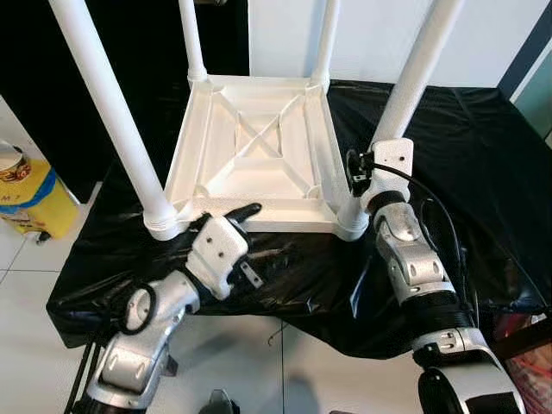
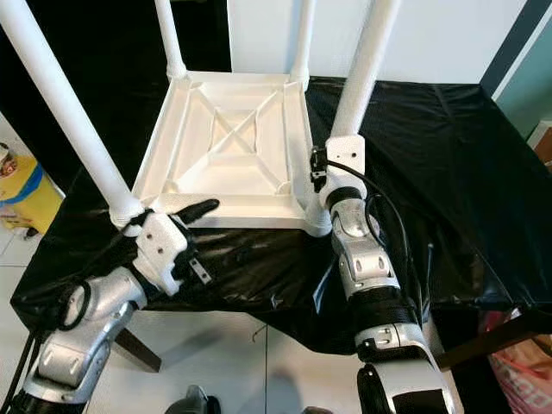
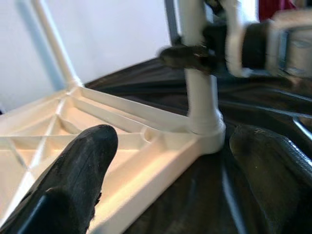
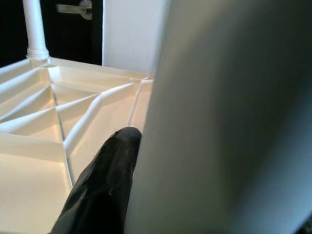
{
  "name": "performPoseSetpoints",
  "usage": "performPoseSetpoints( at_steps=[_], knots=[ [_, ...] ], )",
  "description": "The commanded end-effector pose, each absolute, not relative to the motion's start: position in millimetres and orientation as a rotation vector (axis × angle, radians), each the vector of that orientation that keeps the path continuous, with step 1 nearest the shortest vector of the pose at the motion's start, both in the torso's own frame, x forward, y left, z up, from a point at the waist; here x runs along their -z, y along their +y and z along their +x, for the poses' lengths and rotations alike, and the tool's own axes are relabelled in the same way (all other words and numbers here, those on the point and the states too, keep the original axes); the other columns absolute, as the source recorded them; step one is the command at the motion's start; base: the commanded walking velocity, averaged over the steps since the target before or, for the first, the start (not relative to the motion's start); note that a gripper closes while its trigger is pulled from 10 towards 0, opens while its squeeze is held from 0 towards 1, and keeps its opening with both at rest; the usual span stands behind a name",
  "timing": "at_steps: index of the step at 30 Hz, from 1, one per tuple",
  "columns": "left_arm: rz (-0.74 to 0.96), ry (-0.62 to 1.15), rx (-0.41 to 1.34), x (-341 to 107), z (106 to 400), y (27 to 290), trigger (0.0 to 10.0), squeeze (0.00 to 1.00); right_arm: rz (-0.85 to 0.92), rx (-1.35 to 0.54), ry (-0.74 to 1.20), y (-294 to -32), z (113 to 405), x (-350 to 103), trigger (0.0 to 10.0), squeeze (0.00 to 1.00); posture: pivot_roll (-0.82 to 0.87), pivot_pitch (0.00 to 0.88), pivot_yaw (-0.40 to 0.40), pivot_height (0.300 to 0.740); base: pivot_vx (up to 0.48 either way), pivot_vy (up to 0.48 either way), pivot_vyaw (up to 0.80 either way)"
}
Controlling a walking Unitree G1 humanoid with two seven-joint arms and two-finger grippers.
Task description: Building children table
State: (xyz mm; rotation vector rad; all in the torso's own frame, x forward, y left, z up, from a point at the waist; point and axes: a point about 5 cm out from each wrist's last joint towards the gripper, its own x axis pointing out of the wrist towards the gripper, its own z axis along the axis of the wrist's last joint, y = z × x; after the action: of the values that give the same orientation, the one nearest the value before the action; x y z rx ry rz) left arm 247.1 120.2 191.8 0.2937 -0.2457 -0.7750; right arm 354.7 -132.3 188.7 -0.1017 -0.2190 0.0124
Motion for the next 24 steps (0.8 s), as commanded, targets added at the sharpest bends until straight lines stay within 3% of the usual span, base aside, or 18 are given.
performPoseSetpoints(
  at_steps=[1,9,11,16,20,24],
  knots=[
    [0.257,-0.212,0.732,-189,252,127,10.0,0.00,-0.104,0.005,-0.176,-134,358,-184,10.0,0.00,0.06,0.106,-0.071,0.740,0.000,0.000,0.00],
    [0.183,-0.154,0.638,-186,260,151,10.0,0.00,-0.031,0.010,-0.154,-133,360,-186,10.0,0.00,0.06,0.113,-0.067,0.740,0.000,0.000,0.00],
    [0.160,-0.108,0.618,-180,260,160,10.0,0.00,0.070,0.012,-0.139,-133,359,-187,10.0,0.00,0.06,0.115,-0.064,0.740,0.000,0.000,0.00],
    [0.146,-0.040,0.719,-173,249,162,10.0,0.00,0.147,0.017,-0.131,-135,358,-188,10.0,0.00,0.06,0.120,-0.064,0.740,0.000,0.000,0.00],
    [0.142,0.121,0.916,-155,224,160,10.0,0.00,0.245,0.026,-0.116,-141,354,-184,10.0,0.00,0.06,0.119,-0.062,0.740,0.000,0.000,0.00],
    [0.162,0.208,0.909,-140,223,174,10.0,0.00,0.357,0.017,-0.107,-144,348,-182,10.0,0.00,0.05,0.114,-0.060,0.740,0.000,0.000,0.00]
  ],
)
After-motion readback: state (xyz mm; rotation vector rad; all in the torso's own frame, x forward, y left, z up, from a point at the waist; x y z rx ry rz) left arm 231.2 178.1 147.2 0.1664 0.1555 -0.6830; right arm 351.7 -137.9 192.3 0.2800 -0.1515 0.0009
